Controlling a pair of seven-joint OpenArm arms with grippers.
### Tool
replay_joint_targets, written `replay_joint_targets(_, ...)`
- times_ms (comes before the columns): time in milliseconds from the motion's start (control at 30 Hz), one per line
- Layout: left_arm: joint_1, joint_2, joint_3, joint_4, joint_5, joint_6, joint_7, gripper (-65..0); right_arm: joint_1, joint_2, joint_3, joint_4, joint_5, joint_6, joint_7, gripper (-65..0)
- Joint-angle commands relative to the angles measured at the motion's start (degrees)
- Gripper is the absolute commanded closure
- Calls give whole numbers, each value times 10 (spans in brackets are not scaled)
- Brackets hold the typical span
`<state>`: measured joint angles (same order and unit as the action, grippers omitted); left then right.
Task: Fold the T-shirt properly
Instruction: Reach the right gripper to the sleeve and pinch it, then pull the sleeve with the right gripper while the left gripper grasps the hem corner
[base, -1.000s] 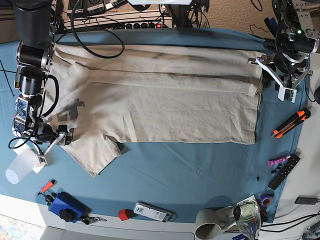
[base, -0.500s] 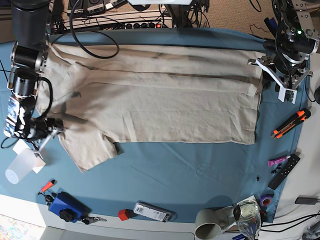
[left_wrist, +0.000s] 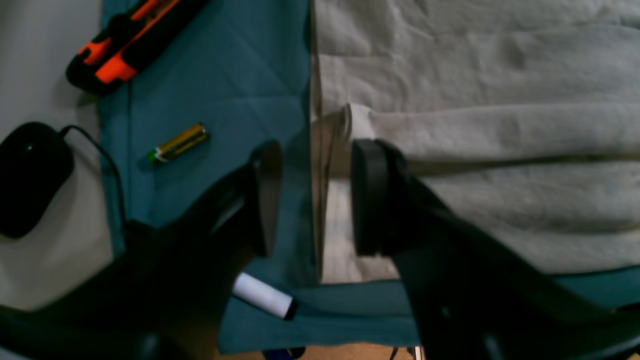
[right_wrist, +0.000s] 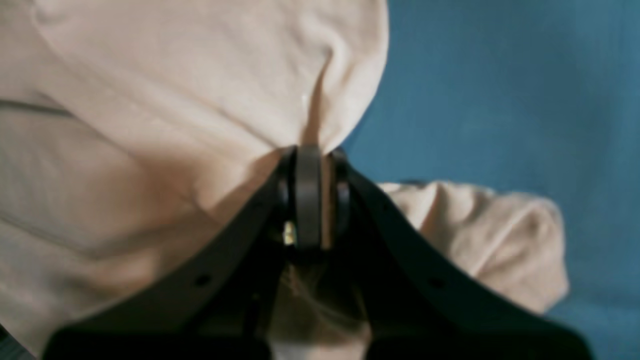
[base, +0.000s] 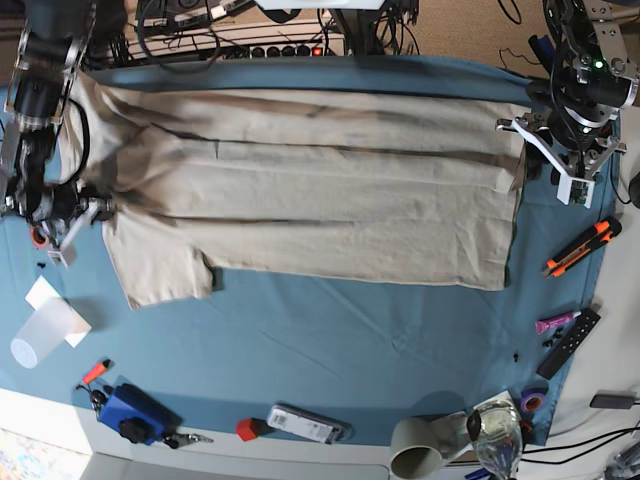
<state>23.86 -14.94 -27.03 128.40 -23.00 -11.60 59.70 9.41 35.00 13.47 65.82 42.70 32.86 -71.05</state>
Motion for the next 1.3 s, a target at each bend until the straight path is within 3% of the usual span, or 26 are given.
replay_joint_targets(0, -2, -6, -2, 9, -1, 0, -12, -237, -11, 12, 21, 31, -5, -1, -9, 0)
replay_joint_targets(233, -2, -6, -2, 9, -1, 0, -13, -237, -45, -7, 103, 96, -6, 2, 2, 0)
replay_joint_targets(367, -2, -6, -2, 9, -1, -15, -35, -237, -45, -9, 103, 96, -3, 23, 1, -165)
replay_joint_targets(433, -4, -6, -2, 9, -1, -20, -57, -237, -45, -9, 103, 96, 4, 23, 1, -209)
replay_joint_targets(633, -44, -6, -1, 7, -1, -20, -72, -245, -40, -9, 103, 96, 15, 20, -13, -211)
replay_joint_targets(833, -82, -7, 7, -30, -1, -20, -84, -368, -7, -8, 103, 96, 14, 16, -22, -211)
replay_joint_targets(1067, -144, -7, 39, -89, -1, -17, -83, -367, 54, -7, 103, 96, 13, 16, -11, -211)
replay_joint_targets(1200, -196, -6, 96, -155, 5, -17, -81, -367, 91, -7, 103, 96, 12, 17, -8, -211)
replay_joint_targets(1267, -226, -6, 134, -199, 37, -10, -80, -367, 103, -7, 103, 96, 12, 17, -1, -211)
